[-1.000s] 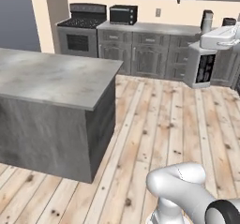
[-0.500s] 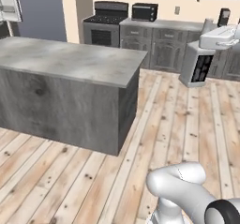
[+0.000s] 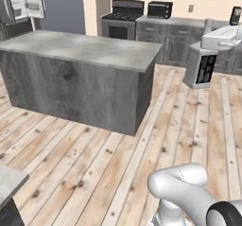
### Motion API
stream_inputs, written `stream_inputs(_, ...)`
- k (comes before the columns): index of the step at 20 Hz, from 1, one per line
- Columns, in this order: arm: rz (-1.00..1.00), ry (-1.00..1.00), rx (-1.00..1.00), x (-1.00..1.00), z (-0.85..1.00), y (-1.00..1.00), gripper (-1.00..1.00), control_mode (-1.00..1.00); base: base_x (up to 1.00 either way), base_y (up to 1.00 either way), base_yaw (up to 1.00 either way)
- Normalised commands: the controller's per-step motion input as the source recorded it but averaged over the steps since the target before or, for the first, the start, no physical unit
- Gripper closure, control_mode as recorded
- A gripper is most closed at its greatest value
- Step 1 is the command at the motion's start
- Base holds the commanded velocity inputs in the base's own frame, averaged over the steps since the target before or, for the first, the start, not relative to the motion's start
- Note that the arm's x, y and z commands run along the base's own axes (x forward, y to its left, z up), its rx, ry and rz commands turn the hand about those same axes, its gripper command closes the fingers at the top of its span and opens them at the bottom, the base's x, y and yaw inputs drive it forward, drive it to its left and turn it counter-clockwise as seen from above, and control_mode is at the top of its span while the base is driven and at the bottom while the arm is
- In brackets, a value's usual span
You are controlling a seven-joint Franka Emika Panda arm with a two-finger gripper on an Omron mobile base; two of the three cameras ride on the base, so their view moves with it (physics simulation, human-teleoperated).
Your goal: There is a bowl on the dining counter. Grab a lemon wedge from the fridge and place it in the bowl. Then get the liquor bottle and glass cup from the cabinet and place them next to the bowl.
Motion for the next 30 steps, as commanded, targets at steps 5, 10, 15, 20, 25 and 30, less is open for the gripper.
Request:
stream_inputs(5, 0.00, 0.00, 0.00, 0.00, 0.00, 0.00, 1.00, 1.00, -1.00, 0.88, 0.13)
stream_inputs(10, 0.00, 0.00, 0.00, 0.00, 0.00, 0.00, 1.00, 1.00, -1.00, 0.98, 0.13)
stream_inputs(15, 0.00, 0.00, 0.00, 0.00, 0.00, 0.00, 1.00, 1.00, -1.00, 1.00, 0.13)
stream_inputs(20, 0.00, 0.00, 0.00, 0.00, 0.00, 0.00, 1.00, 1.00, -1.00, 1.00, 0.13)
stream_inputs(25, 0.00, 0.00, 0.00, 0.00, 0.00, 0.00, 1.00, 1.00, -0.97, 1.00, 0.15)
stream_inputs(30, 0.00, 0.00, 0.00, 0.00, 0.00, 0.00, 1.00, 1.00, -0.94, 1.00, 0.14)
